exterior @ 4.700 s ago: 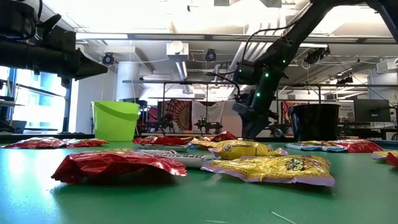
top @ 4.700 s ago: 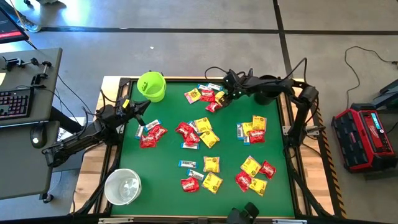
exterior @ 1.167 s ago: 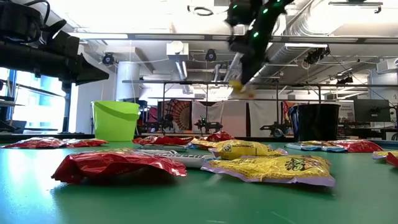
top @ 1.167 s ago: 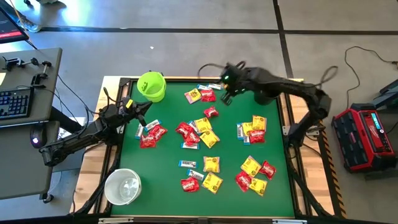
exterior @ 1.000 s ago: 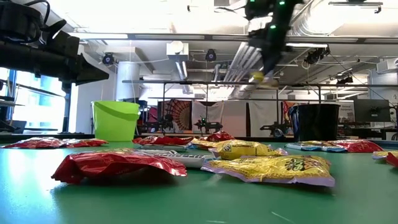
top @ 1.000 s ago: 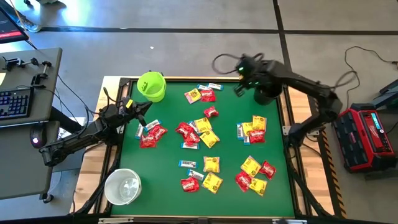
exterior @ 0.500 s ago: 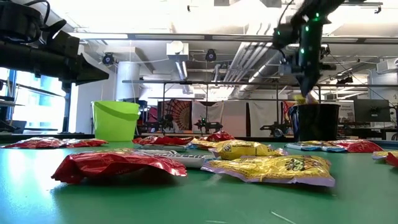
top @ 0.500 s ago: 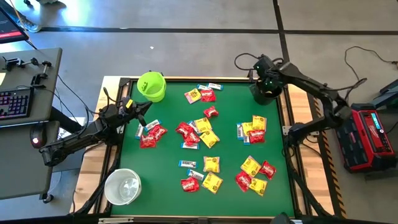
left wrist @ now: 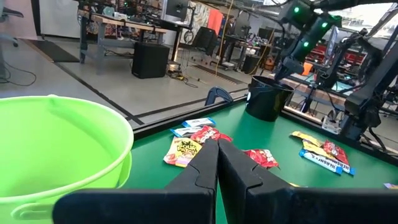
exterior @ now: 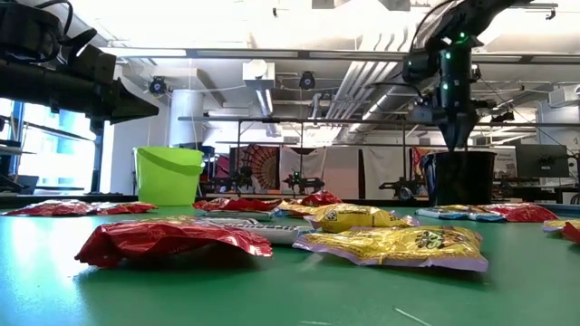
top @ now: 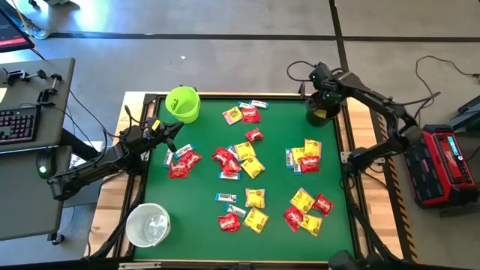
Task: Sort candy by brand, put in halloween buckets
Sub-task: Put the yellow candy into the black bucket
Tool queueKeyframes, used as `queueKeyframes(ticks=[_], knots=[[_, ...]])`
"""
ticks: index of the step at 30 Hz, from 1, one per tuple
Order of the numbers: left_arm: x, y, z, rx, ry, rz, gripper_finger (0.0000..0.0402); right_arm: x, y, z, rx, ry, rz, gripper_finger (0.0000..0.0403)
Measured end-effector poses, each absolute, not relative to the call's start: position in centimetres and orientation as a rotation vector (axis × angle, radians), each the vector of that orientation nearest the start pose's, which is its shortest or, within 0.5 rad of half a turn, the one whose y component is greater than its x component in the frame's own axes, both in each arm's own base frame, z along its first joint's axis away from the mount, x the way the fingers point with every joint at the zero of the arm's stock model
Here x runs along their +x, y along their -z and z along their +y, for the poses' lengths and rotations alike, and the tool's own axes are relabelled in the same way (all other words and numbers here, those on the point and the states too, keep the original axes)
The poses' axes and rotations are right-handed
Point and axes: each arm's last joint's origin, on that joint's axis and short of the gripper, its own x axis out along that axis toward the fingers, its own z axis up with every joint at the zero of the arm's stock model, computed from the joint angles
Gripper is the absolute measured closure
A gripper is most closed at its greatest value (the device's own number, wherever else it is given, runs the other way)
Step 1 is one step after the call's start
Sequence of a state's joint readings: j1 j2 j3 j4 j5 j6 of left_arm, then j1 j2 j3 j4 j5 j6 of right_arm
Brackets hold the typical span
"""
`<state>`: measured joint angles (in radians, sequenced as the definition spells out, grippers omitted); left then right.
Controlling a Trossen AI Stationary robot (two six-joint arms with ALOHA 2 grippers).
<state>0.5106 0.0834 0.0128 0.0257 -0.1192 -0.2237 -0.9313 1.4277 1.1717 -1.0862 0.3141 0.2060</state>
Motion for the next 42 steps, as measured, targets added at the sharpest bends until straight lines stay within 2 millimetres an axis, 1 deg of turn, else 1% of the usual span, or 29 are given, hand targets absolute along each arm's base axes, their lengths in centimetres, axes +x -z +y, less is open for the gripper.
queueKeyframes(ticks=[3, 5, 7, 9, 11, 12, 13, 16, 20, 22, 24, 30, 33, 37, 40, 42], knots=[[8.7, -16.4, 5.3, -0.224, -0.632, -0.026, 0.0401, 15.1, -28.1, -21.1, 0.559, 1.167, 1.222, 0.0257], [8.7, -16.4, 5.3, -0.225, -0.633, -0.026, 0.0401, 15.8, -28.9, -20.9, 0.567, 1.115, 1.185, 0.0261], [8.7, -16.4, 5.3, -0.225, -0.633, -0.026, 0.0401, 17.0, -29.6, -20.5, 0.568, 1.02, 1.13, 0.0284], [8.7, -16.4, 5.3, -0.225, -0.633, -0.026, 0.0401, 18.5, -30.3, -19.8, 0.554, 0.911, 1.065, 0.0325], [8.7, -16.4, 5.3, -0.225, -0.633, -0.026, 0.0401, 20.3, -30.6, -18.9, 0.525, 0.773, 1.006, 0.0375], [8.7, -16.4, 5.3, -0.225, -0.633, -0.026, 0.0401, 21.2, -30.7, -18.3, 0.504, 0.697, 0.975, 0.0388], [8.7, -16.4, 5.3, -0.225, -0.633, -0.026, 0.0401, 22.1, -30.9, -17.6, 0.486, 0.621, 0.949, 0.0392], [8.7, -16.4, 5.3, -0.223, -0.633, -0.026, 0.0401, 24.8, -31.2, -15.3, 0.432, 0.419, 0.877, 0.0385], [8.7, -16.4, 5.3, -0.217, -0.635, -0.021, 0.0401, 27.8, -30.8, -12.4, 0.318, 0.261, 0.853, 0.04], [8.8, -16.3, 5.3, -0.217, -0.636, -0.019, 0.0401, 29.2, -29.8, -11.5, 0.305, 0.219, 0.875, 0.0399], [8.8, -16.3, 5.3, -0.214, -0.636, -0.013, 0.0401, 30.5, -28.4, -11.1, 0.3, 0.196, 0.911, 0.0401], [8.8, -16.3, 5.3, -0.202, -0.637, -0.01, 0.0401, 33.6, -23.0, -11.0, 0.318, 0.158, 1.057, 0.0402], [8.8, -16.3, 5.3, -0.202, -0.637, -0.01, 0.0401, 34.5, -20.5, -11.6, 0.328, 0.16, 1.107, 0.0402], [8.8, -16.3, 5.3, -0.202, -0.637, -0.01, 0.0401, 35.2, -17.5, -12.5, 0.349, 0.169, 1.169, 0.0403], [8.8, -16.3, 5.3, -0.202, -0.637, -0.01, 0.0401, 35.7, -16.0, -13.0, 0.348, 0.169, 1.179, 0.0403], [8.8, -16.3, 5.3, -0.202, -0.637, -0.01, 0.0401, 36.0, -15.4, -13.5, 0.347, 0.191, 1.156, 0.0403]])
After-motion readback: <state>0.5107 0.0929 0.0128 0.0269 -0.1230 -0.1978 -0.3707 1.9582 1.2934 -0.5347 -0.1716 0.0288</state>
